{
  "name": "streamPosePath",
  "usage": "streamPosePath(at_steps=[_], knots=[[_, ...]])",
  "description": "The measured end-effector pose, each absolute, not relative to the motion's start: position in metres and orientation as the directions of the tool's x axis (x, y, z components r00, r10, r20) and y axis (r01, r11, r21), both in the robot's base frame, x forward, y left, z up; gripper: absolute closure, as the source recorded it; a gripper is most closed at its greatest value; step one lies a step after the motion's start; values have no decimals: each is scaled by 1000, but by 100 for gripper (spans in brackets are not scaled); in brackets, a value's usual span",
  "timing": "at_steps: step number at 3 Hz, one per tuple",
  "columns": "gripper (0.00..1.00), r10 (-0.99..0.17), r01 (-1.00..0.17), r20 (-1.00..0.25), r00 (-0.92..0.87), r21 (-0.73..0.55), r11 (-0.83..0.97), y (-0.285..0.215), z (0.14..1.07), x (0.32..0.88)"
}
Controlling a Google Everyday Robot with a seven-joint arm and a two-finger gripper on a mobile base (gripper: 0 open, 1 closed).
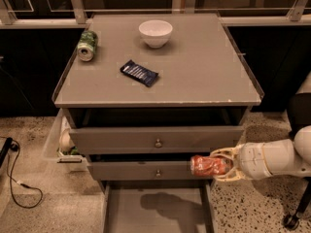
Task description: Pick coke can from bottom drawer and place on counter
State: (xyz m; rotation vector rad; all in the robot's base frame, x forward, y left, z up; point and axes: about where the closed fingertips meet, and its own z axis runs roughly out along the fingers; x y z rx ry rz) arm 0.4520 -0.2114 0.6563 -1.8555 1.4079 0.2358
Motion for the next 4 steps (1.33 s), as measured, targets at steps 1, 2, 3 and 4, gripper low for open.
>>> streamPosePath(at_steps=[1,2,3,4], knots=[[100,-740,-881,-564,367,-465,-83,-211,658,452],[100,-765,-865,-516,385,-492,-104,-206,691,455],[100,-793,-828,-436,426,-542,-147,-191,753,463],[100,-798,-793,-388,462,-583,-176,-183,817,477]])
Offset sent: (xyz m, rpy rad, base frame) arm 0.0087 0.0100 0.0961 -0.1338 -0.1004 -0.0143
